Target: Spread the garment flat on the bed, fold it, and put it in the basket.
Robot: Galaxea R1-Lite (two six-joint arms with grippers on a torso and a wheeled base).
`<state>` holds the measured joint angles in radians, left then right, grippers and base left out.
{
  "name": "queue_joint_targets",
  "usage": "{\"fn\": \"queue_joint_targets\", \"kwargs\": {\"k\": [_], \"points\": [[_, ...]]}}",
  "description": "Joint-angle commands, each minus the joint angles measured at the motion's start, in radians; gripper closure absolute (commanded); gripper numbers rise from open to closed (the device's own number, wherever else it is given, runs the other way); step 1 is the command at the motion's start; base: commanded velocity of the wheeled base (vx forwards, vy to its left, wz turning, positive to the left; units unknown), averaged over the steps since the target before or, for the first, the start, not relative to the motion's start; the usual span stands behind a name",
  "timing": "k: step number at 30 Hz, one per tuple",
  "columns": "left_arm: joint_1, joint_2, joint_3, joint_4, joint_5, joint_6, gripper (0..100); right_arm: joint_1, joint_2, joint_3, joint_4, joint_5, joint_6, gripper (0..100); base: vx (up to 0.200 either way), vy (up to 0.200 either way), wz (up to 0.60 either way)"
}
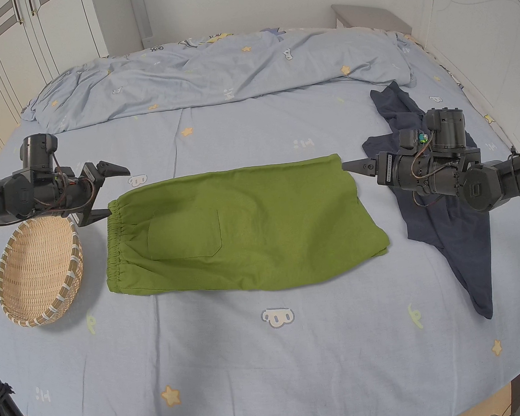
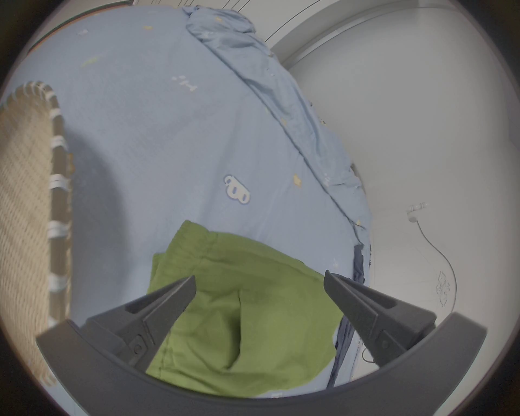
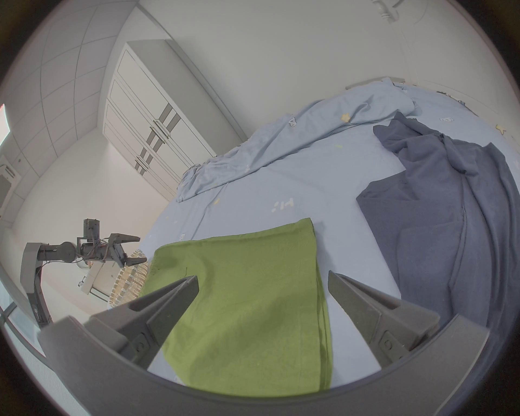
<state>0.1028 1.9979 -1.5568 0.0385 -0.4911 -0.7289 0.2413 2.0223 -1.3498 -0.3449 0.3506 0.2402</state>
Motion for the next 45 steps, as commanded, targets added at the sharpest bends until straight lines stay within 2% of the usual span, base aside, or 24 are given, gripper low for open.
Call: {"fn": "queue_joint_targets", "kwargs": {"k": [1, 2, 6, 8, 11, 16, 20, 27, 45], "points": [[0.009, -0.223, 0.164, -0.003, -0.004, 0.011, 0, -0.01, -0.099, 0.08, -0.008, 0.002, 0.042, 0, 0.0, 0.0, 0.0], [0.032, -0.235, 0.23, -0.006, -0.004, 0.059, 0, -0.017, -0.099, 0.077, 0.004, 0.011, 0.051, 0, 0.0, 0.0, 0.0], [0.041, -0.228, 0.342, -0.009, -0.003, 0.181, 0, -0.043, -0.093, 0.044, 0.055, 0.028, 0.051, 0, 0.0, 0.0, 0.0], [0.048, -0.226, 0.403, -0.009, -0.003, 0.279, 0, -0.053, -0.091, 0.035, 0.087, 0.042, 0.051, 0, 0.0, 0.0, 0.0], [0.075, -0.228, 0.419, -0.009, -0.009, 0.318, 0, -0.066, -0.091, 0.034, 0.09, 0.047, 0.051, 0, 0.0, 0.0, 0.0], [0.094, -0.14, 0.414, -0.045, -0.077, 0.324, 0, -0.051, -0.09, 0.034, 0.089, 0.05, 0.054, 0, 0.0, 0.0, 0.0], [0.091, -0.077, 0.417, -0.117, -0.081, 0.31, 0, -0.02, -0.086, 0.038, 0.087, 0.051, 0.054, 0, 0.0, 0.0, 0.0], [0.068, 0.001, 0.416, -0.167, -0.08, 0.29, 0, -0.019, -0.076, 0.044, 0.084, 0.051, 0.054, 0, 0.0, 0.0, 0.0], [0.054, 0.021, 0.422, -0.262, -0.083, 0.22, 0, -0.019, -0.056, 0.043, 0.081, 0.047, 0.053, 0, 0.0, 0.0, 0.0]]}}
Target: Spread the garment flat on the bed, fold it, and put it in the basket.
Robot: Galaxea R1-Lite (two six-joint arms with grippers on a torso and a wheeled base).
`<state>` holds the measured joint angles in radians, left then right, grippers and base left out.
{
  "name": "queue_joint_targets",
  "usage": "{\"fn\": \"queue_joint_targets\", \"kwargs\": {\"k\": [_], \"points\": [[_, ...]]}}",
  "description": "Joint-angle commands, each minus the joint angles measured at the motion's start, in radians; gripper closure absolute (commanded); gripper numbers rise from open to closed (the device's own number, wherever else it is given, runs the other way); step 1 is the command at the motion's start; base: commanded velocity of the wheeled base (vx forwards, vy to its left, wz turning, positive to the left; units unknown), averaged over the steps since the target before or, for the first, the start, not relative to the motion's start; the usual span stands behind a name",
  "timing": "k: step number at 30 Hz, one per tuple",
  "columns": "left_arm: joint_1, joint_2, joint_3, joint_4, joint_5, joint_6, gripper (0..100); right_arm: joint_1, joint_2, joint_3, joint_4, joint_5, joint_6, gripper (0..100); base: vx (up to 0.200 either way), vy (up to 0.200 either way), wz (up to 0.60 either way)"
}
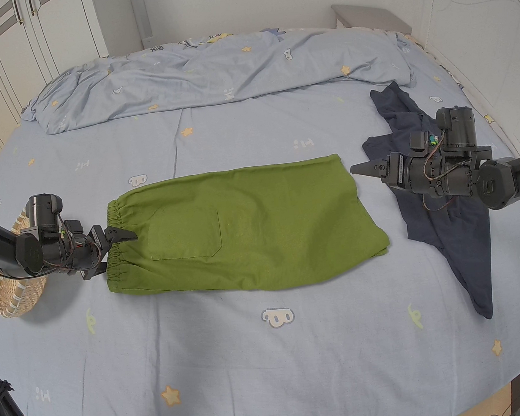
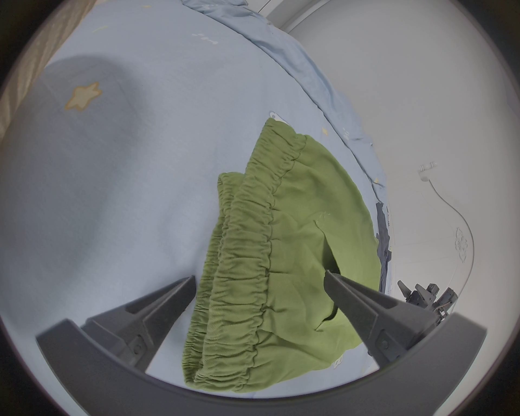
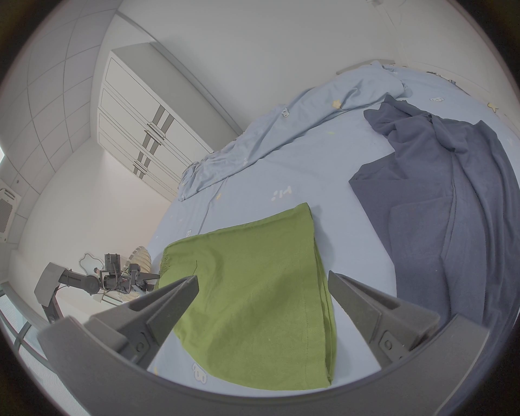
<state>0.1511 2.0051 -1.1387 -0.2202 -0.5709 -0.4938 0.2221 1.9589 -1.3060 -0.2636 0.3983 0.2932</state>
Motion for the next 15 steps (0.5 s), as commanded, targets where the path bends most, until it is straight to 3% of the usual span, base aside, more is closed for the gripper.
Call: {"fn": "queue_joint_targets", "kwargs": {"k": [1, 5, 15], "points": [[0.01, 0.029, 0.002, -0.011, -0.018, -0.029, 0, 0.0, 0.008, -0.001, 0.0, -0.001, 0.0, 0, 0.0, 0.0, 0.0], [0.022, 0.067, 0.002, -0.057, -0.072, -0.057, 0, -0.001, 0.008, -0.001, -0.002, 0.001, 0.0, 0, 0.0, 0.0, 0.0], [0.028, 0.116, 0.004, -0.131, -0.09, -0.107, 0, 0.0, 0.009, 0.001, -0.002, 0.001, 0.0, 0, 0.0, 0.0, 0.0]]}}
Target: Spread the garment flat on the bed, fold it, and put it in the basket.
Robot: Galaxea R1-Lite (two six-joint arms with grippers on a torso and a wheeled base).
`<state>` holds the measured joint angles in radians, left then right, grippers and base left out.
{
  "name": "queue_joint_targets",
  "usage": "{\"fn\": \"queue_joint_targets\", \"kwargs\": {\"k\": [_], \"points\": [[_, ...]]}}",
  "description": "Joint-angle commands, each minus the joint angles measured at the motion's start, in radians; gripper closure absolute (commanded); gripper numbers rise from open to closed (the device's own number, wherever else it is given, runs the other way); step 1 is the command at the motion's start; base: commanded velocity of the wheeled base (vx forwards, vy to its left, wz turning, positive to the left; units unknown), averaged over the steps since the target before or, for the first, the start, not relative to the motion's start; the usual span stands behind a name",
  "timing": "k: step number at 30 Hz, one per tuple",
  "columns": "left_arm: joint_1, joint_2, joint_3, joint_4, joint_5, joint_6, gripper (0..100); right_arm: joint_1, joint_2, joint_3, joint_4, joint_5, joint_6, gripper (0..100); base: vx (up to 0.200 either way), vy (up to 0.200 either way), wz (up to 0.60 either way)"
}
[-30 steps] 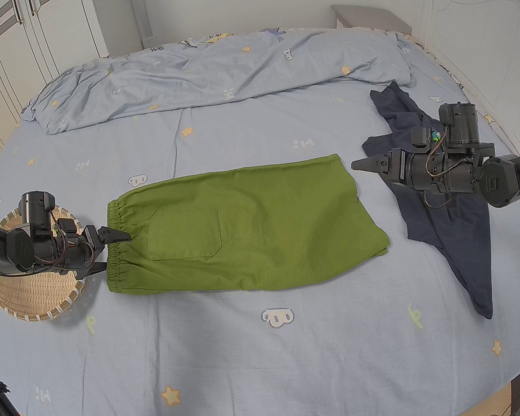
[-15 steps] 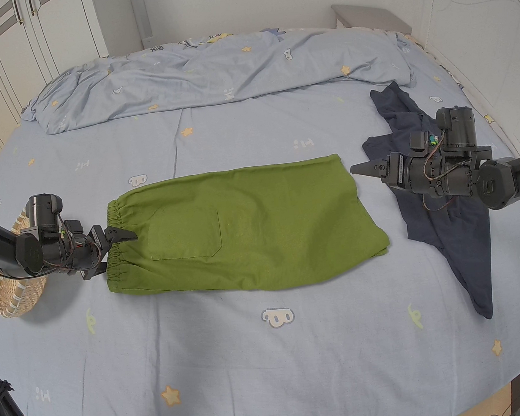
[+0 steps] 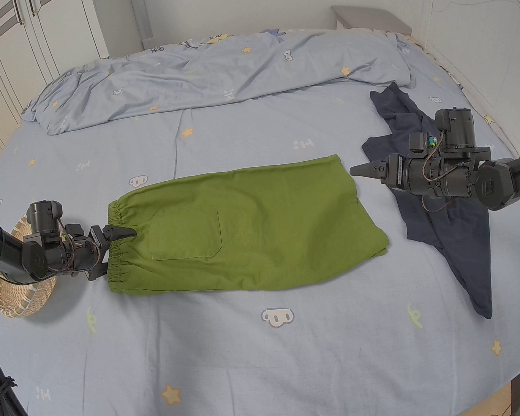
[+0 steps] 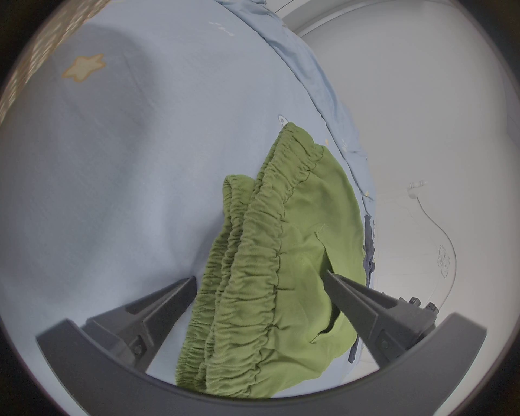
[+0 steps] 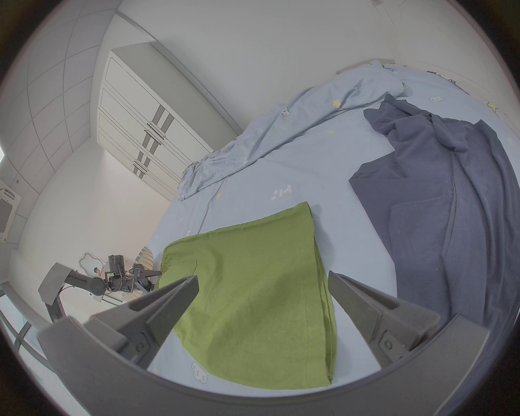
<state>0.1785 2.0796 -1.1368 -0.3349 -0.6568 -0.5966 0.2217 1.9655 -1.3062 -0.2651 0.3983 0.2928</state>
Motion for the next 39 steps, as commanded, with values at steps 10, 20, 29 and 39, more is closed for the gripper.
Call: {"fn": "queue_joint_targets", "kwargs": {"k": [10, 20, 29, 39], "points": [[0.009, 0.034, 0.003, -0.047, -0.084, -0.074, 100, -0.001, 0.004, -0.001, 0.0, 0.001, 0.0, 0, 0.0, 0.0, 0.0], [0.012, 0.017, 0.012, -0.049, -0.084, -0.074, 100, -0.005, 0.009, -0.002, -0.002, -0.001, 0.0, 0, 0.0, 0.0, 0.0], [0.007, -0.116, 0.022, -0.033, -0.076, -0.077, 100, -0.028, 0.039, -0.035, 0.009, 0.004, 0.002, 0, 0.0, 0.0, 0.0], [0.004, -0.138, 0.026, -0.027, -0.075, -0.089, 100, -0.091, 0.116, -0.188, 0.178, 0.157, 0.128, 0, 0.0, 0.0, 0.0]]}}
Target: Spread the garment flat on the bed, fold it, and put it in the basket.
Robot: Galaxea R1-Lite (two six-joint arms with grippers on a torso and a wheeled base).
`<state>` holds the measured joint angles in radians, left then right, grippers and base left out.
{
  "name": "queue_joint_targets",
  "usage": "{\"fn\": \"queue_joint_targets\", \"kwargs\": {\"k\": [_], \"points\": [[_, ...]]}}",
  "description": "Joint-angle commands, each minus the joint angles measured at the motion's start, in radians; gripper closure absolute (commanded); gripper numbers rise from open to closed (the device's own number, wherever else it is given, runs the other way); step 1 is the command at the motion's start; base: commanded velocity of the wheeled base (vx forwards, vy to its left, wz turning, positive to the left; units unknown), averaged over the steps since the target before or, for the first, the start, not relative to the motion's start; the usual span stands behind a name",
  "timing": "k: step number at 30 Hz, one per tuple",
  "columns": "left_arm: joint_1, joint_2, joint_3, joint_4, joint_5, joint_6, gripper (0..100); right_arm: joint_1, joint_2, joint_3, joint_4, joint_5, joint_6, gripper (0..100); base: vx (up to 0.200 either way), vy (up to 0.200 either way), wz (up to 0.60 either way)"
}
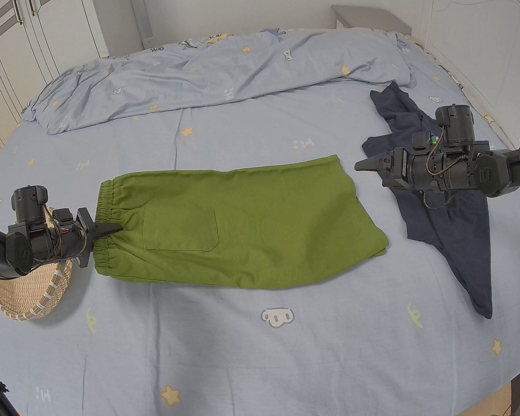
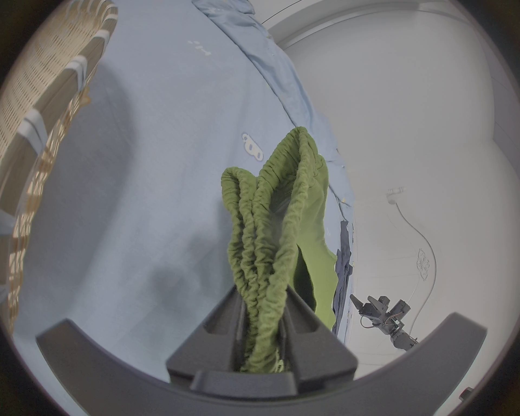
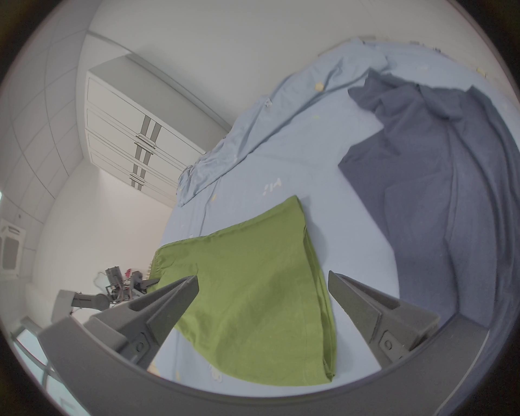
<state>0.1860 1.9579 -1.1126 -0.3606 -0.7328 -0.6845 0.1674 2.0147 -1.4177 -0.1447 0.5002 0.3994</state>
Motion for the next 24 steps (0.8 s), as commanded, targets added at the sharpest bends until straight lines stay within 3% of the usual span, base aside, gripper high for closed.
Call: {"fn": "queue_joint_targets", "kwargs": {"k": [1, 12, 24], "points": [[-0.005, -0.016, 0.003, -0.001, 0.001, -0.001, 100, -0.043, 0.084, -0.093, 0.074, 0.064, 0.021, 0, 0.0, 0.0, 0.0], [-0.011, -0.013, 0.003, -0.004, 0.004, -0.001, 100, -0.029, 0.214, -0.13, 0.119, 0.073, 0.013, 0, 0.0, 0.0, 0.0], [-0.014, -0.005, 0.013, -0.012, 0.006, 0.0, 100, 0.009, 0.231, -0.116, 0.197, 0.081, -0.03, 0, 0.0, 0.0, 0.0]]}}
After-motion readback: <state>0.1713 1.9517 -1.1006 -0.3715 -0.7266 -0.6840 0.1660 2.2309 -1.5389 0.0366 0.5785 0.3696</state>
